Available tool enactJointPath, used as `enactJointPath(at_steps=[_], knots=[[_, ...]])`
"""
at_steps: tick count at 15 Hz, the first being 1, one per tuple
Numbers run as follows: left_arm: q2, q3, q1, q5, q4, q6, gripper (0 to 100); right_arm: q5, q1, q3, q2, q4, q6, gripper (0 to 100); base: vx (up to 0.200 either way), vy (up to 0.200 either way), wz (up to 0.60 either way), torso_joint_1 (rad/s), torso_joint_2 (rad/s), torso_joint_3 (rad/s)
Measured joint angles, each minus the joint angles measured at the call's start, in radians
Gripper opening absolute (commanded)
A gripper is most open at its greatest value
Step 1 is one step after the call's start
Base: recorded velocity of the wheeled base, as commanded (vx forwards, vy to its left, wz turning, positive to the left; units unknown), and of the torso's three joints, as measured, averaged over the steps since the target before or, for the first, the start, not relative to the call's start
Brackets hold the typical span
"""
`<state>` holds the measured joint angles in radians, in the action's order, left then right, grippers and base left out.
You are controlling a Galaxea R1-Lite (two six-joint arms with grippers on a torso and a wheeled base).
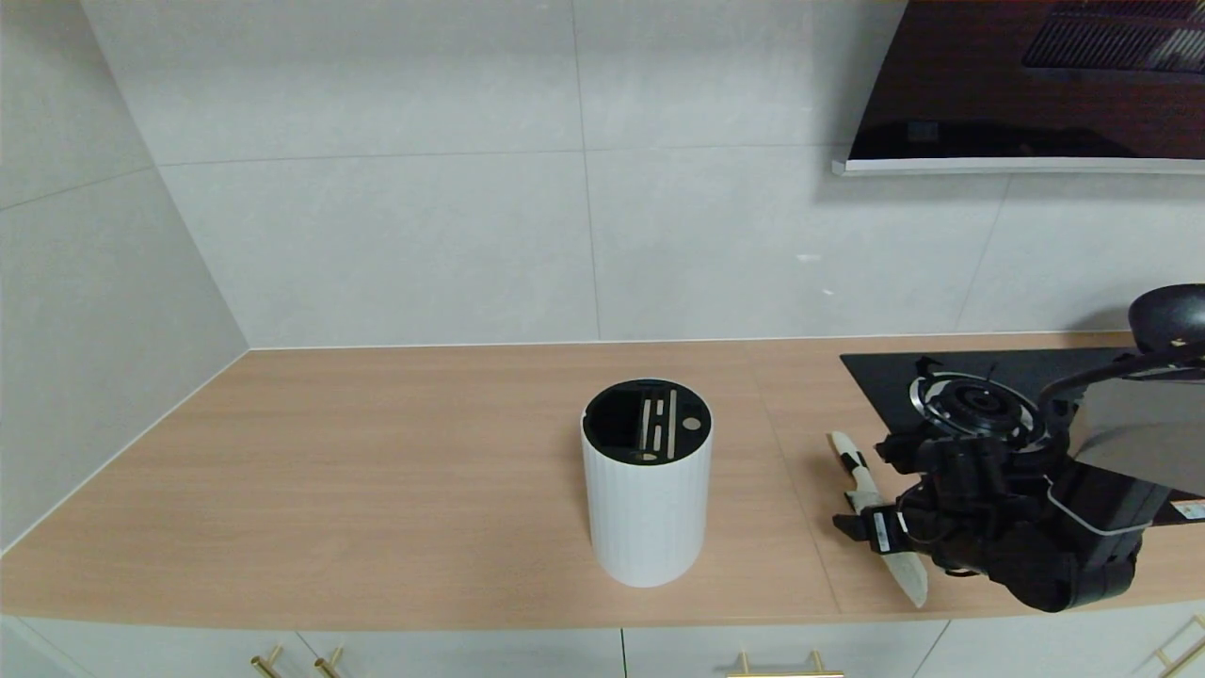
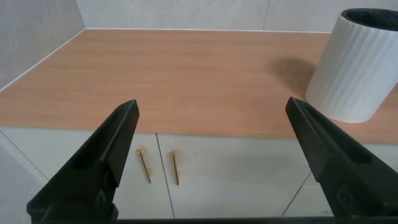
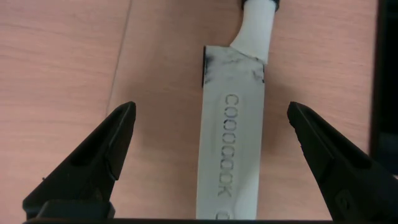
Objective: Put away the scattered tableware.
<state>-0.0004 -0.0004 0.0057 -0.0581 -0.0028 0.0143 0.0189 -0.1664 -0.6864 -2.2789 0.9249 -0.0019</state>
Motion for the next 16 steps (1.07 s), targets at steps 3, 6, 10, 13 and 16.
enactJointPath(at_steps=[3, 6, 10, 13, 16], knots=[[0.0, 0.0, 0.0, 0.0, 0.0, 0.0, 100, 0.052, 0.004, -0.03, -0.044, 0.047, 0.001, 100, 0.0, 0.0, 0.0, 0.0, 0.0, 0.0], [0.0, 0.0, 0.0, 0.0, 0.0, 0.001, 100, 0.055, 0.004, -0.041, -0.068, 0.078, 0.001, 100, 0.0, 0.0, 0.0, 0.0, 0.0, 0.0], [0.0, 0.0, 0.0, 0.0, 0.0, 0.0, 100, 0.057, 0.009, -0.058, -0.099, 0.085, 0.003, 100, 0.0, 0.0, 0.0, 0.0, 0.0, 0.0], [0.0, 0.0, 0.0, 0.0, 0.0, 0.0, 100, 0.056, 0.016, -0.06, -0.106, 0.086, 0.004, 0, 0.0, 0.0, 0.0, 0.0, 0.0, 0.0], [0.0, 0.0, 0.0, 0.0, 0.0, 0.0, 100, 0.056, 0.016, -0.065, -0.114, 0.088, 0.003, 0, 0.0, 0.0, 0.0, 0.0, 0.0, 0.0]])
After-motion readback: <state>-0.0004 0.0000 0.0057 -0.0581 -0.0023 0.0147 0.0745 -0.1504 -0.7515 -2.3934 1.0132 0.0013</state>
